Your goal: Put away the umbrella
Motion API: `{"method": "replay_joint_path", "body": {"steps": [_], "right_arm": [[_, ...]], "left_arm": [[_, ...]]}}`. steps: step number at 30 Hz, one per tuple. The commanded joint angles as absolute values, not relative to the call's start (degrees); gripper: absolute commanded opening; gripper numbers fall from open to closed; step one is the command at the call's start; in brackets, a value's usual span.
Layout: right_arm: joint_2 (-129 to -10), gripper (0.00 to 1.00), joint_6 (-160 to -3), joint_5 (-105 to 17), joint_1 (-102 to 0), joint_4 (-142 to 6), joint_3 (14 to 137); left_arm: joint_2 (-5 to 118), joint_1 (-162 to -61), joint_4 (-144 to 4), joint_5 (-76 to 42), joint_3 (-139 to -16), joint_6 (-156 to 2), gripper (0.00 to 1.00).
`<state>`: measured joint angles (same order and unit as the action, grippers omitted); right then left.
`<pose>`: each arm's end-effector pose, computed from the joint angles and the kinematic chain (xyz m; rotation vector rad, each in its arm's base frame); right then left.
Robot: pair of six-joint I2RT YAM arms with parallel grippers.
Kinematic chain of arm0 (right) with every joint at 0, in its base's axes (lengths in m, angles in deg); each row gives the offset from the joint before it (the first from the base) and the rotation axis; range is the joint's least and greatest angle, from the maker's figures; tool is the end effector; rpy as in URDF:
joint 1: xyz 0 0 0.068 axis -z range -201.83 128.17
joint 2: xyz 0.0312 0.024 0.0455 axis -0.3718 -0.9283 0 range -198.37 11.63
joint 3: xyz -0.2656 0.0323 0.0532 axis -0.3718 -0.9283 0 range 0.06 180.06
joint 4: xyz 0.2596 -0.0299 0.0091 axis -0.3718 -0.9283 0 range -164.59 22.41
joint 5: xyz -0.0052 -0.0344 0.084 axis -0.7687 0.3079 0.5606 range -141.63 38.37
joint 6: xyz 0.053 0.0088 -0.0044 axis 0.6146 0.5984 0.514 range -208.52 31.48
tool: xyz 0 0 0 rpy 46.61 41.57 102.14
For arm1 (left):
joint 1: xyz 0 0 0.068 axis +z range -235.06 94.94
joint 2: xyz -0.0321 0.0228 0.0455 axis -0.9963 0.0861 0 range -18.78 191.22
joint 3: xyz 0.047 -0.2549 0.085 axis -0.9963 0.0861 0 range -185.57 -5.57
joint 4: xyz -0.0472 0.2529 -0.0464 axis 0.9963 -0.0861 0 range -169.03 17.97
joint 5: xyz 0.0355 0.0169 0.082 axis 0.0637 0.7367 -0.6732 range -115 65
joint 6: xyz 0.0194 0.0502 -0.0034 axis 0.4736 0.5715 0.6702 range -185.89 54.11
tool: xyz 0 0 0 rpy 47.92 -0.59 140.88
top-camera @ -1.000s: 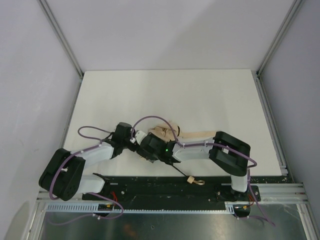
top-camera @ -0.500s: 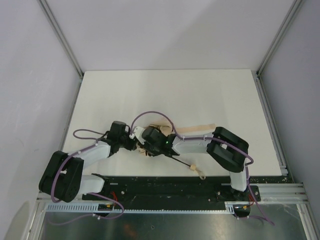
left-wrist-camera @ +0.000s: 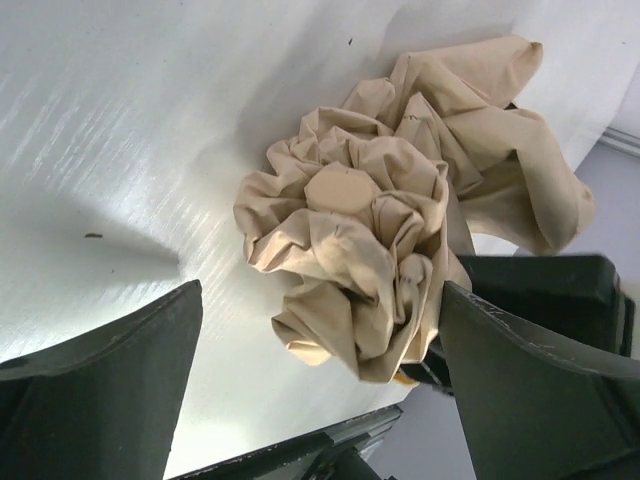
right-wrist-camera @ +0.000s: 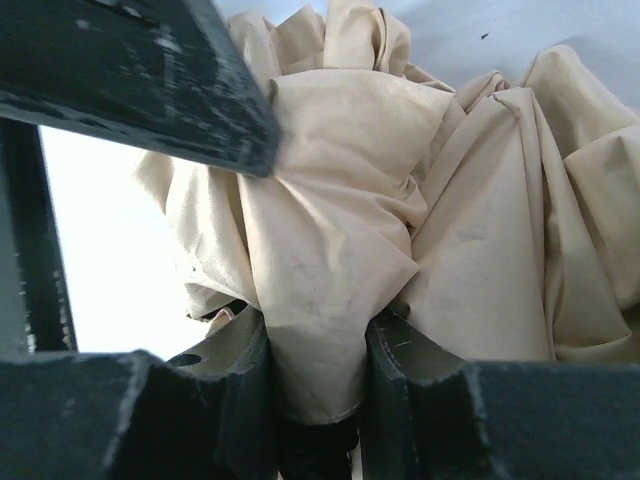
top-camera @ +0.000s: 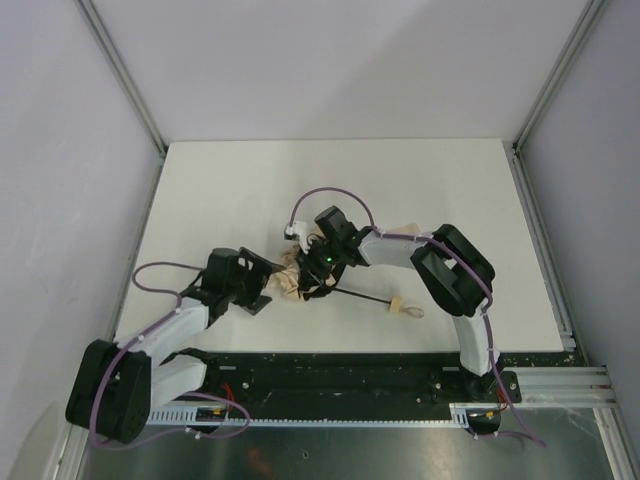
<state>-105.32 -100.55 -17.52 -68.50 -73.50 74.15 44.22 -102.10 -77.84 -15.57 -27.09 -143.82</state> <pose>0.2794 0.3252 0.1483 -1.4471 1.9965 0.9916 0.1871 -0.0633 0.1511 -1.2500 2.2929 -0.8978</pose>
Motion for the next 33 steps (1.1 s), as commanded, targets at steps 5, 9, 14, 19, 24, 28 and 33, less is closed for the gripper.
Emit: {"method": "replay_joint_path", "body": {"steps": [5,9,14,19,24,28,33], "right_arm": [[-113.7,0.0,-92.5,0.2,-63.1,-74.9,72.0],[-113.9,0.0,-89.3,4.1,-61.8,-72.5,72.2],[-114.4,0.0,-84.9,6.8,-61.3,-69.9,72.7],[-114.4,0.0,-82.0,9.5,-60.9,-66.9,73.0],[-114.0,0.0,-82.9,12.0,-60.9,-68.2,73.2],[-113.6,0.0,-84.1,13.9,-60.9,-70.3,73.3],[-113.4,0.0,-85.8,16.3,-61.0,-72.7,73.9]], "left_arm": [[37.6,-102.4,-75.9,-15.1,-24.5,-138.9,0.99],[39.4,-105.0,-69.0,-15.9,-24.5,-140.6,1.0],[46.0,-110.3,-64.8,-18.2,-26.4,-144.0,0.99],[52.8,-112.6,-64.4,-22.1,-26.1,-148.5,0.99],[58.5,-112.4,-61.6,-27.7,-26.7,-148.6,0.97],[61.9,-111.6,-58.5,-28.6,-27.5,-147.6,0.83],[62.8,-111.4,-55.8,-30.5,-27.1,-145.8,0.52]]}}
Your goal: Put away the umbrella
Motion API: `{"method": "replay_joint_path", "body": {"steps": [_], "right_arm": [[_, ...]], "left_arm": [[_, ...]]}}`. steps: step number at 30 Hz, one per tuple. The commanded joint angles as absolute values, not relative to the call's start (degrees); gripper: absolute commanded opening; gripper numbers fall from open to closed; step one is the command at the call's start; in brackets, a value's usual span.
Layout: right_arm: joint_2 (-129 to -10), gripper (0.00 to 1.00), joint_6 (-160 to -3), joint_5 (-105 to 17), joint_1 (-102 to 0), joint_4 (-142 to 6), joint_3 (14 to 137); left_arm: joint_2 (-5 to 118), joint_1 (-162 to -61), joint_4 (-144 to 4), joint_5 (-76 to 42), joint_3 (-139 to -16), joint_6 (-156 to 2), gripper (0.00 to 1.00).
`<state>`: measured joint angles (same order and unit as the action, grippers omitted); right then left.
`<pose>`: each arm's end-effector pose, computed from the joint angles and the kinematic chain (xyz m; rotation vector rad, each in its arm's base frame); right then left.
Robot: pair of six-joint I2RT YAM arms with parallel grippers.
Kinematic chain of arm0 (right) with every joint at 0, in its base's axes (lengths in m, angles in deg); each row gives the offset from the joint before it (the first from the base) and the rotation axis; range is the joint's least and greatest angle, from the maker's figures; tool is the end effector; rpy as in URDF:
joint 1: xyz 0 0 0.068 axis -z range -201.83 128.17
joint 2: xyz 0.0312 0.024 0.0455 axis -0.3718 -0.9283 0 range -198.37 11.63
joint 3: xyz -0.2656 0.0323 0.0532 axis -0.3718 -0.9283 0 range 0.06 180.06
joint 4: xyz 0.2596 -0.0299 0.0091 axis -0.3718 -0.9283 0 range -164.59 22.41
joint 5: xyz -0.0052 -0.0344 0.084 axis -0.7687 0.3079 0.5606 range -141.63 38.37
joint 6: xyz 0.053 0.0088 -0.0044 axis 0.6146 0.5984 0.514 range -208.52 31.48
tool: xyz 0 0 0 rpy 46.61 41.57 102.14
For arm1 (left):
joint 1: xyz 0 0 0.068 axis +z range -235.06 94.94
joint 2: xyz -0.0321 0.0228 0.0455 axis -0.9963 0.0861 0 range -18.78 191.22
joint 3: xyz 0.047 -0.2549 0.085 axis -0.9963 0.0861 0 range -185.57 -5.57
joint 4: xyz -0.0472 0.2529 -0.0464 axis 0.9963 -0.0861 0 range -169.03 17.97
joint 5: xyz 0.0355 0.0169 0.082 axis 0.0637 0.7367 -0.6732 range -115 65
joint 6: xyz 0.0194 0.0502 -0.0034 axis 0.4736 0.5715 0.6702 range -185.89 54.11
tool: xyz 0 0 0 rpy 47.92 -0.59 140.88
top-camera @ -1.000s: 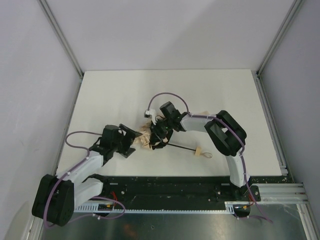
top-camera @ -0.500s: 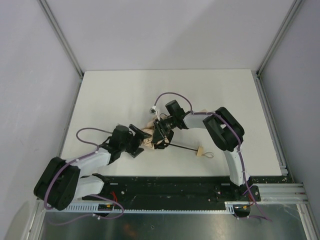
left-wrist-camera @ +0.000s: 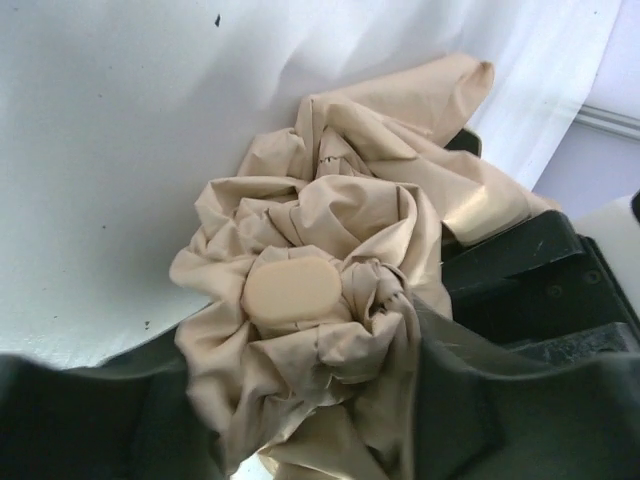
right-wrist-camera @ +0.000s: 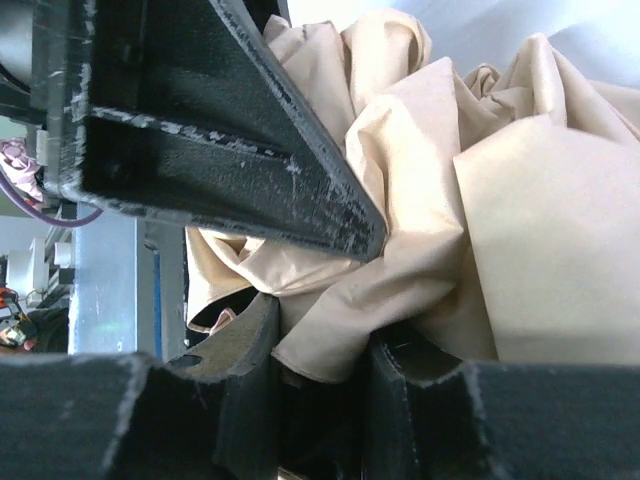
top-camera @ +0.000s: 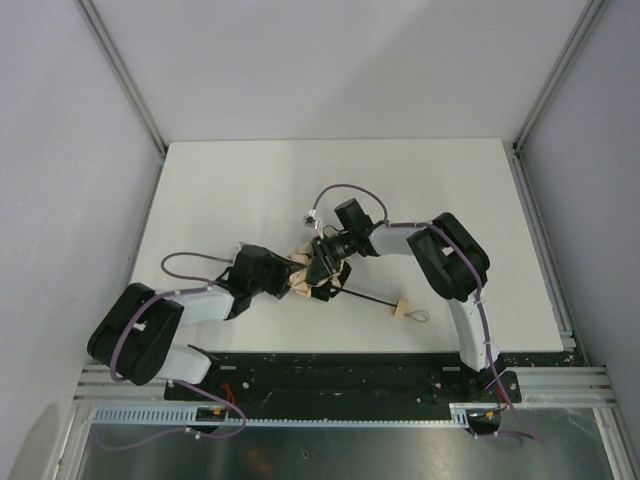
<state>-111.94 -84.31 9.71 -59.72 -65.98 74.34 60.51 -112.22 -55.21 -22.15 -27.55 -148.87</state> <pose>0.3222 0.2904 0.1195 -1.1950 2.0889 1.6241 0.2101 -0.1097 0.1279 -1.1491 2.2307 -0.9844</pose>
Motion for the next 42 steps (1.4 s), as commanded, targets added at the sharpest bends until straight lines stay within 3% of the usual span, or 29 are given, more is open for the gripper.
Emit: {"method": "replay_joint_path", "body": {"steps": [1,6,8,10,12,14,16,21,26,38,42], "right_arm": [[-113.3,0.0,-85.8,16.3,-61.1,-73.0,74.0],[-112.2,0.0,-83.9,11.7,-61.0,-75.7,75.8],[-110.4,0.07,-82.7,5.3,-61.0,-77.6,76.7],[-107.9,0.3,-81.5,-2.1,-60.9,-79.0,76.9],[-104.7,0.64,-81.9,-10.2,-61.5,-81.3,77.2],[-101.3,0.78,-83.8,-18.6,-62.8,-84.3,77.4],[-97.9,0.83,-86.4,-27.1,-64.8,-86.3,77.3],[-92.5,0.86,-94.0,-48.7,-73.0,-87.3,75.6],[-93.8,0.86,-99.8,-61.6,-80.3,-83.9,73.5],[-102.7,0.8,-98.9,-66.0,-86.0,-80.6,70.0],[-104.2,0.73,-96.6,-60.3,-85.0,-79.5,67.6]], "left_arm": [[62.9,-111.4,-55.4,-30.5,-27.0,-145.4,0.44],[63.2,-111.3,-54.5,-29.4,-26.4,-143.9,0.08],[63.2,-111.3,-54.5,-28.7,-25.9,-144.1,0.02],[63.0,-111.3,-54.5,-28.3,-25.2,-144.1,0.0],[62.4,-111.3,-54.5,-28.1,-24.5,-144.3,0.0],[61.8,-111.3,-54.5,-27.7,-23.8,-144.6,0.0],[61.2,-111.3,-54.5,-27.2,-23.3,-145.1,0.0],[60.5,-111.3,-55.1,-25.7,-22.6,-146.6,0.0],[60.7,-111.2,-57.1,-23.4,-23.2,-148.0,0.0],[61.6,-109.5,-64.8,-19.4,-26.2,-148.6,0.0],[61.0,-109.1,-67.3,-18.8,-27.5,-148.3,0.0]]}}
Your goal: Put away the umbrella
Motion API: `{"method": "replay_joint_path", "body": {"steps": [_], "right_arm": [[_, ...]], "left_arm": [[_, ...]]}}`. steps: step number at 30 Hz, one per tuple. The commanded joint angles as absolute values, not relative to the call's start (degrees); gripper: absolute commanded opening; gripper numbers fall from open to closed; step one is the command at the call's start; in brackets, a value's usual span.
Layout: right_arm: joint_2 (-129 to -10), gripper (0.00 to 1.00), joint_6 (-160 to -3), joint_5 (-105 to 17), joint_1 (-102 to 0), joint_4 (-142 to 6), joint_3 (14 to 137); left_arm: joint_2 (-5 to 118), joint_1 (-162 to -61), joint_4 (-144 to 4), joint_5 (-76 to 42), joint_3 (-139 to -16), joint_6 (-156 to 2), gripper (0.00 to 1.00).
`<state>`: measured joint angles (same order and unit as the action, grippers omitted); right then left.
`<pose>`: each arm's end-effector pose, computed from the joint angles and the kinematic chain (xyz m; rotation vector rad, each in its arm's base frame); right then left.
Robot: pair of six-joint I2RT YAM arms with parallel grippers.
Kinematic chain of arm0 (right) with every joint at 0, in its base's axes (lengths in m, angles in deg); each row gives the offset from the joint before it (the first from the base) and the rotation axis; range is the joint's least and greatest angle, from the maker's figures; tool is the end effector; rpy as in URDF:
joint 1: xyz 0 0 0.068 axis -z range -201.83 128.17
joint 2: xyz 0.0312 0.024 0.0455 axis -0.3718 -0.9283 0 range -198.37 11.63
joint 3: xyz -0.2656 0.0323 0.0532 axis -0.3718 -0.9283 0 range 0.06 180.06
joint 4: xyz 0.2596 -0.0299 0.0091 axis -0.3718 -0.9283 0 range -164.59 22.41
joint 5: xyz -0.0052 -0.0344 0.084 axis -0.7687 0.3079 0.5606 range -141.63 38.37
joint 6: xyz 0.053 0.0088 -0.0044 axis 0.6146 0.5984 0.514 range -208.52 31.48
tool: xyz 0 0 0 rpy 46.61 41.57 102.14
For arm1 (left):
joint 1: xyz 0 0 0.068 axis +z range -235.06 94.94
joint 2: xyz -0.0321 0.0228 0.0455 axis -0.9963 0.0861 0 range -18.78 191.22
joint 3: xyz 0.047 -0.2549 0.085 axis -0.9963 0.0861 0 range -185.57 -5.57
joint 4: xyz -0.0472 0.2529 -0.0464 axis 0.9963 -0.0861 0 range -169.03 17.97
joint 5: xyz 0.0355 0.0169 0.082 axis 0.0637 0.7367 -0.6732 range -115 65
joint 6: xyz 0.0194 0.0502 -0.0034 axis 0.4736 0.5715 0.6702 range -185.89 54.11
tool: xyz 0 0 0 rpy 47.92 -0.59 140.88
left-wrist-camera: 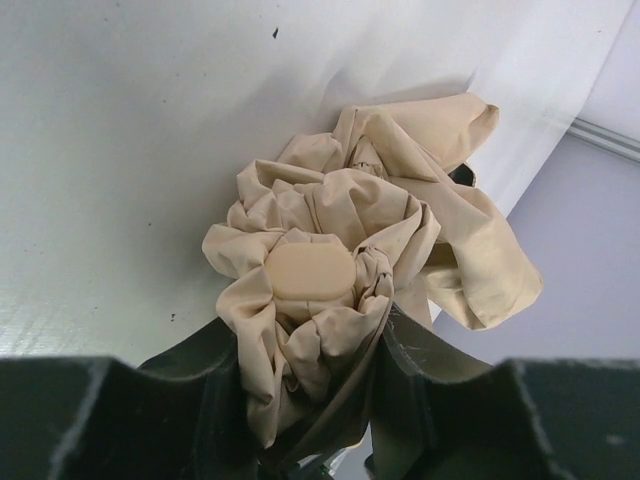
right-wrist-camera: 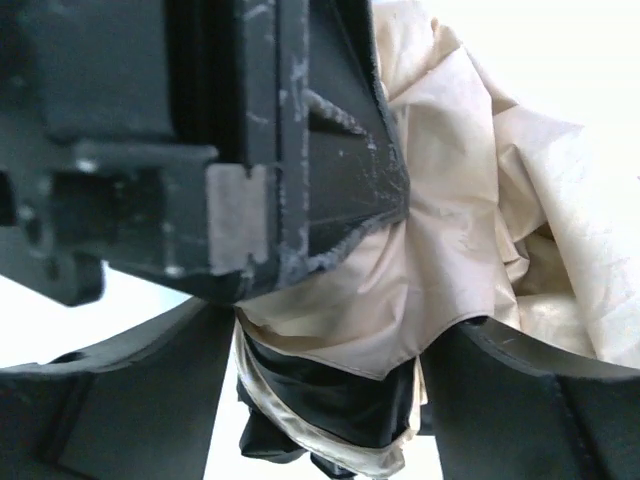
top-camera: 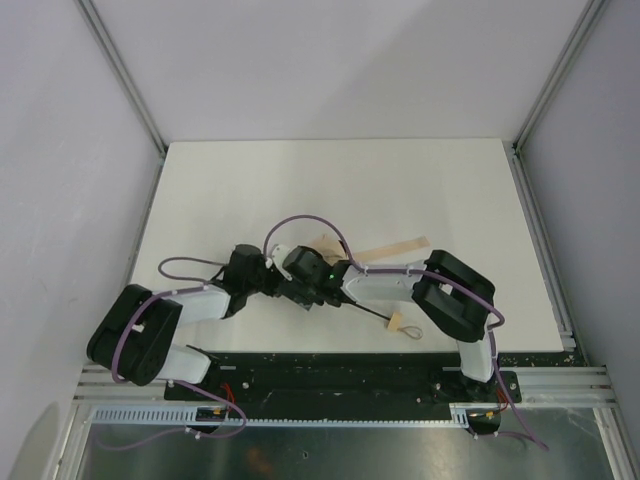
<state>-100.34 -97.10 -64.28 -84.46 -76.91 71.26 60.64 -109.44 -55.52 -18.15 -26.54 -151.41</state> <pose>0.1969 0.3635 0.1603 -1.3303 2.0250 0.1603 0.2097 -0.0996 0.1225 -1.2451 2.2423 -1.0241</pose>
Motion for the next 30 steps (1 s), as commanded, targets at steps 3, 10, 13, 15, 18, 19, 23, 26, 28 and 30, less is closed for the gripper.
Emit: {"method": "replay_joint_path", "body": {"steps": [3,10,13,15,18,19,23,26,28,30], "right_arm": [[-104.7,0.48,-93.8,-52.5,-82.5,-77.7,65.2],[-104.9,0.01,-89.9,-30.6,-75.5,-74.1,62.5],[-105.7,0.0,-86.8,-19.9,-71.4,-72.6,62.3],[-106.5,0.0,-84.4,-11.9,-68.2,-71.1,62.3],[-107.6,0.0,-80.7,-1.9,-65.0,-67.3,62.2],[-107.8,0.0,-79.6,0.4,-64.5,-65.8,62.3],[-109.0,0.0,-73.8,8.2,-62.7,-58.3,62.4],[-110.0,0.0,-68.5,12.5,-61.8,-52.2,62.5],[-110.7,0.0,-65.7,13.8,-61.5,-48.9,62.7],[-111.4,0.0,-63.2,14.5,-61.3,-46.5,63.0]], "left_arm": [[60.5,-109.1,-67.9,-18.4,-28.0,-148.0,0.0],[60.3,-109.1,-68.0,-18.6,-29.0,-144.1,0.16],[57.7,-109.1,-67.9,-20.4,-28.0,-142.1,0.6],[55.4,-109.2,-67.9,-21.5,-27.1,-141.0,0.78],[53.9,-109.6,-67.6,-21.9,-26.2,-140.1,0.93],[53.9,-109.7,-67.4,-21.8,-26.2,-140.0,0.95],[55.8,-110.9,-65.8,-21.6,-26.5,-140.0,0.97],[58.1,-112.4,-64.7,-22.0,-27.4,-140.3,0.96],[59.7,-113.4,-63.9,-22.3,-28.0,-140.7,0.93],[61.2,-114.1,-62.9,-22.1,-28.1,-141.3,0.88]]}}
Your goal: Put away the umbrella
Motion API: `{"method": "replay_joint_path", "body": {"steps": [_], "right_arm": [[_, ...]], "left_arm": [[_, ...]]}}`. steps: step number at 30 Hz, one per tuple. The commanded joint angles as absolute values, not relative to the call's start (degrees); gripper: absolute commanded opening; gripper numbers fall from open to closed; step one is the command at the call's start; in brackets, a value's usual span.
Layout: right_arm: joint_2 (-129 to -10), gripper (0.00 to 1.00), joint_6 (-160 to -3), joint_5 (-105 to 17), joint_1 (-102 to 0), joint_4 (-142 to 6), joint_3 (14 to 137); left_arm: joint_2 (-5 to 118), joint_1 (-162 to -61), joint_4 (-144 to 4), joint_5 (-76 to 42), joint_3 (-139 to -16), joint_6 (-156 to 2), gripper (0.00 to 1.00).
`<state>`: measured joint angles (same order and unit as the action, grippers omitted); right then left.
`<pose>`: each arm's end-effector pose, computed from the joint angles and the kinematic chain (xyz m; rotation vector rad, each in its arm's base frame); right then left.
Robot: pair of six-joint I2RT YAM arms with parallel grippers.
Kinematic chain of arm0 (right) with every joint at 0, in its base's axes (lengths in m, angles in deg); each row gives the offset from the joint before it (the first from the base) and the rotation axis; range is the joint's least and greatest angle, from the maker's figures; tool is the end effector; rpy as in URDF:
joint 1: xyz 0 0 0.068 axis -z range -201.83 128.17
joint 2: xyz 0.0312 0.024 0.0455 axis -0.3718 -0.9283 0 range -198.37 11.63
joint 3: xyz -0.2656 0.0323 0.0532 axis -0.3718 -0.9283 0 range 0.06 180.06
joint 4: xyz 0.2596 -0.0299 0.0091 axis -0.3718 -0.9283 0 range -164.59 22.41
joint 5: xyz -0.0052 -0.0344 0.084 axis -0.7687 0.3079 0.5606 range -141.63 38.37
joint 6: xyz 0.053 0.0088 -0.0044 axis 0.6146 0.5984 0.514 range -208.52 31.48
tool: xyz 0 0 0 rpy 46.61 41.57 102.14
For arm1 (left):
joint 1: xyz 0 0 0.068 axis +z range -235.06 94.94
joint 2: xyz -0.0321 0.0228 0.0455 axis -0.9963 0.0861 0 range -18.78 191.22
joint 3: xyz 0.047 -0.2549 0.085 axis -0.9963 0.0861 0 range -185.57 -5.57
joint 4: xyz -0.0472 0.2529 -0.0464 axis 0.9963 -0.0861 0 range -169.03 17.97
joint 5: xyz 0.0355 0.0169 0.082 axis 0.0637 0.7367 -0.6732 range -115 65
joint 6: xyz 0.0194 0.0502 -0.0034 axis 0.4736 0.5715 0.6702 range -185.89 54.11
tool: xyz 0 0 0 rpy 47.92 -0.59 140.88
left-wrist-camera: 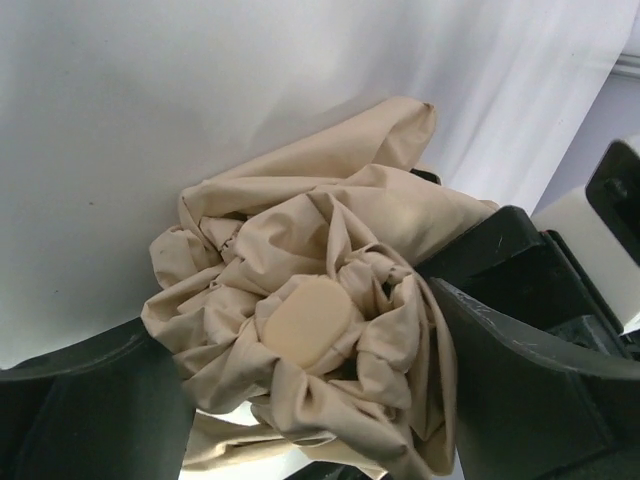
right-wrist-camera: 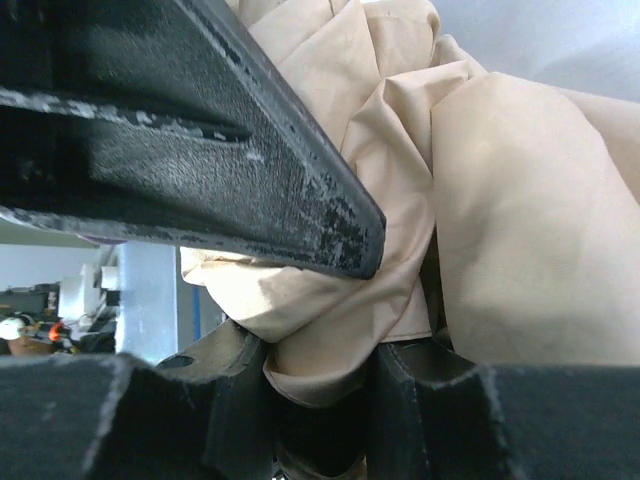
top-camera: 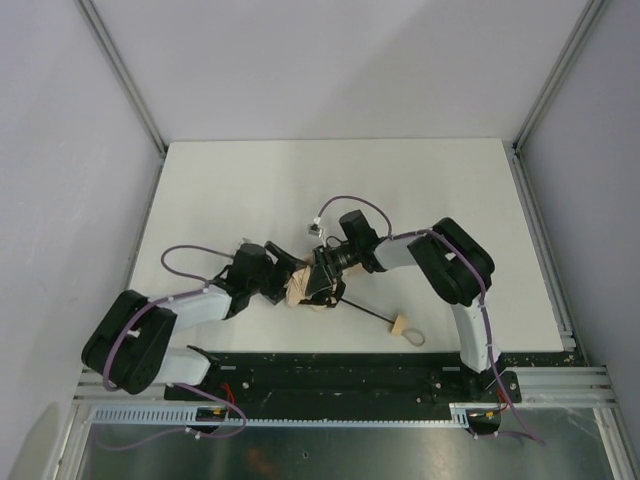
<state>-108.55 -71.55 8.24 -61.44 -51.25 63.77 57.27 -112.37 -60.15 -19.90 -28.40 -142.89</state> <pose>0.2950 0.2841 0.1114 -1.0615 2.1466 1.6826 0.2058 -0.1097 0.1370 -1.0115 2.3051 -0.9675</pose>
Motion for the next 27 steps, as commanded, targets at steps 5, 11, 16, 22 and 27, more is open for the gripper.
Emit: {"method": "replay_joint_path", "body": {"steps": [5,11,16,22,27], "right_arm": [[-112.0,0.0,-60.7,14.7,-60.9,-44.1,64.0],[-107.3,0.25,-70.3,1.2,-60.9,-60.7,65.9],[-96.8,0.87,-77.6,-17.6,-63.6,-72.6,66.1],[-88.8,0.95,-84.2,-36.7,-69.8,-79.7,67.2],[-89.6,0.9,-86.2,-46.2,-75.7,-79.6,67.4]], "left_arm": [[62.8,-115.1,-60.4,-22.4,-26.8,-142.8,0.62],[61.4,-115.2,-58.8,-24.6,-25.3,-142.4,0.08],[61.7,-115.2,-58.6,-24.2,-25.2,-143.0,0.0],[60.2,-115.2,-58.6,-24.0,-24.7,-144.5,0.0],[59.8,-115.2,-58.9,-23.5,-24.7,-146.0,0.0]]}}
